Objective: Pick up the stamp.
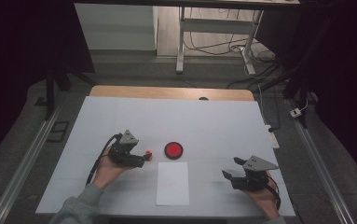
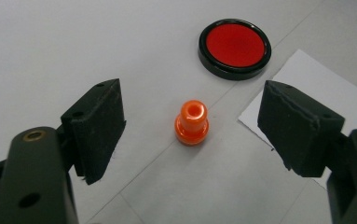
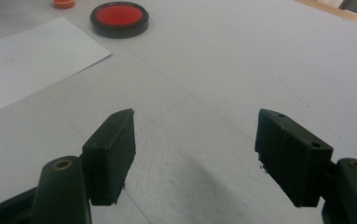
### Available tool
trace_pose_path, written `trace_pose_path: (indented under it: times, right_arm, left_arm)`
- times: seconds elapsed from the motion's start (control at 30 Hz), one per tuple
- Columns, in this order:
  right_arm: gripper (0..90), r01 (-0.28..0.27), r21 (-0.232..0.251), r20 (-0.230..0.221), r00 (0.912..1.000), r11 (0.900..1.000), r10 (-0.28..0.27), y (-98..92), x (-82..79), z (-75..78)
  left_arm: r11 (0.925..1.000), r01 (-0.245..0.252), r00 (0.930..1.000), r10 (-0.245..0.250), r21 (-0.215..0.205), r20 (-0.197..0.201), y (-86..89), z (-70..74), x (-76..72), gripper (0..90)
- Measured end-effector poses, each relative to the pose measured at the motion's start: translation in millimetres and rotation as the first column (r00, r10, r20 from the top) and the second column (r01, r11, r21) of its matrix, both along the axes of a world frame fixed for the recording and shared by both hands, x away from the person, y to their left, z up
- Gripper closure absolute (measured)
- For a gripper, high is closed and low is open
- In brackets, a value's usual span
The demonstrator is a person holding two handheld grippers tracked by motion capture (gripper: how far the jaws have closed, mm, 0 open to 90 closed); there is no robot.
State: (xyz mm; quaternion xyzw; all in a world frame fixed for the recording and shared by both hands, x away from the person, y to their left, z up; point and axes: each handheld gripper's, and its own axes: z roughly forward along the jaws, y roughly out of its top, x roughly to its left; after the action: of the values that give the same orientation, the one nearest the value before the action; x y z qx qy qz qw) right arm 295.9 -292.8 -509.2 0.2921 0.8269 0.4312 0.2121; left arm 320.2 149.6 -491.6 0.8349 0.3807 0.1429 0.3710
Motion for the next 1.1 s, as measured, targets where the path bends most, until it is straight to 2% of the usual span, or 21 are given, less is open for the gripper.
trace_pose_path:
  times: [0.6, 0.83, 1.1]
  right_arm:
    - [28.6, -0.003, -0.010, -0.009, 1.0000, 1.000, 0.003, 0.9, 1.0, -2.8]
    - [28.6, -0.007, -0.018, -0.008, 0.9999, 1.000, 0.006, 1.7, 0.9, -4.1]
    - [28.6, -0.004, -0.020, -0.010, 0.9999, 1.000, 0.004, 1.8, 0.8, -4.6]
  left_arm:
    - [0.9981, 0.038, 0.9990, -0.037, 0.048, -0.026, -13.4, -19.1, 13.9, 33.2]
    - [0.9973, 0.044, 0.9986, -0.042, 0.059, -0.032, -15.1, -25.9, 15.5, 44.3]
    - [0.9961, 0.052, 0.9984, -0.051, 0.071, -0.024, -16.7, -29.3, 15.0, 52.3]
